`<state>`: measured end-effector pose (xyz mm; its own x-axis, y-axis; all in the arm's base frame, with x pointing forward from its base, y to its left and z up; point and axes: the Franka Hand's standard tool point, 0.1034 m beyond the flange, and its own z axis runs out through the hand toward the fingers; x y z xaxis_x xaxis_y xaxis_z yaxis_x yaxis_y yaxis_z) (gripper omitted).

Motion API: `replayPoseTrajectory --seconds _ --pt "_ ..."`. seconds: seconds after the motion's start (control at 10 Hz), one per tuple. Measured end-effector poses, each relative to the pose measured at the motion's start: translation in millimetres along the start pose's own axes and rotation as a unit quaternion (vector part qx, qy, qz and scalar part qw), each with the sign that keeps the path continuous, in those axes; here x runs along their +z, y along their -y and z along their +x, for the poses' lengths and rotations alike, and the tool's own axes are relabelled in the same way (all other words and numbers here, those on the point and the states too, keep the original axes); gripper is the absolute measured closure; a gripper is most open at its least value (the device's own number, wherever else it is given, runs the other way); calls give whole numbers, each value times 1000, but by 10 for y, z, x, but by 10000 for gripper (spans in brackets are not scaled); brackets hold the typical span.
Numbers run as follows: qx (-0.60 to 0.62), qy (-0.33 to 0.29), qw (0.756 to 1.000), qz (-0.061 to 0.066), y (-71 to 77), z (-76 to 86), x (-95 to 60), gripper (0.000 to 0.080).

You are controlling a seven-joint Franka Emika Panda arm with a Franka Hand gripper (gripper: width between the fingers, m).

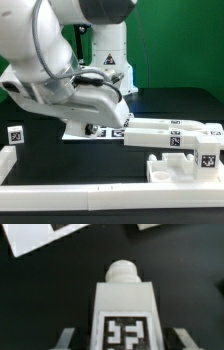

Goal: Assemble chair

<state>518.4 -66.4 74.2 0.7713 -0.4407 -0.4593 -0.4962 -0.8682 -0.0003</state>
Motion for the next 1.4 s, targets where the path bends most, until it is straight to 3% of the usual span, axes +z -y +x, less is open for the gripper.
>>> replayPoseTrajectory --seconds 0.2,0.3,0.7,0.8,1.0,1.1,1.2,1.4 --pt "-39 -105 994 10 517 -63 -211 518" --pt "-44 -137 989 13 660 -100 -217 518" --pt "-56 -272 960 26 810 -52 -186 518" --pt "-76 -293 953 16 985 -96 -182 518" --pt "-102 -367 924 35 1405 -138 -241 518" --pt "-114 -390 913 37 1510 -147 -204 518" --pt "-114 -412 903 44 1515 -147 -186 518" --pt "-121 -411 903 39 1505 -137 -171 518"
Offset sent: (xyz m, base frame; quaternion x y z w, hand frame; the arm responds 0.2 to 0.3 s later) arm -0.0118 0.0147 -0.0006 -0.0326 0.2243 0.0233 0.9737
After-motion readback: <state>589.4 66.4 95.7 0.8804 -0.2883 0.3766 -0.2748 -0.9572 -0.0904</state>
